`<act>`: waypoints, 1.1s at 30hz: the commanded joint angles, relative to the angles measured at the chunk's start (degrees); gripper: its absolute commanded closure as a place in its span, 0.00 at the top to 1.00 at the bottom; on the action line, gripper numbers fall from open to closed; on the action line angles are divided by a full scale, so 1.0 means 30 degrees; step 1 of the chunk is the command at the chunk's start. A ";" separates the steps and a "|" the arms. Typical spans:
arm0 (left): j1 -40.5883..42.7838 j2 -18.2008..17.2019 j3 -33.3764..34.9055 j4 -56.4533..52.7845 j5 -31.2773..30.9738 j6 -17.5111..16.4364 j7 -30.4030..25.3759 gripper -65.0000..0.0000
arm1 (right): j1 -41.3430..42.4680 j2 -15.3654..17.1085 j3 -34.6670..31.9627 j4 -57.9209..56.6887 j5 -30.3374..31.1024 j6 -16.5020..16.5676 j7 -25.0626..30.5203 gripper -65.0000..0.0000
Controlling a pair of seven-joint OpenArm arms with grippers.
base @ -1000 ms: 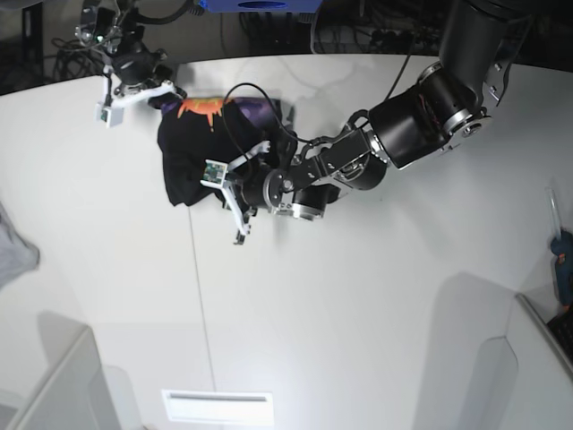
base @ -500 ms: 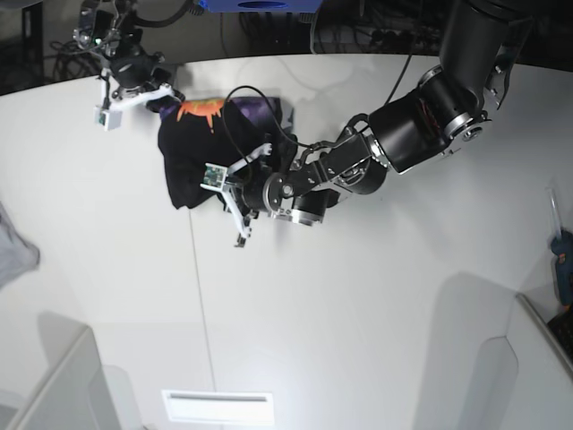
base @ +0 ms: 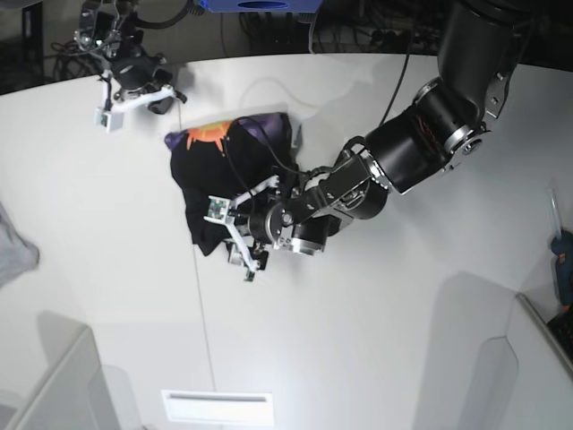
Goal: Fold the T-shirt properly
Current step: 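Drag the bundle's printed edge toward the right gripper with the left gripper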
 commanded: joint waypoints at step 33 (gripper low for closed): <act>1.1797 -0.0997 -1.2552 1.5260 -0.7622 -0.0150 1.1189 0.00 | 0.2025 0.2274 0.0189 0.0411 0.0177 0.0113 0.0327 0.00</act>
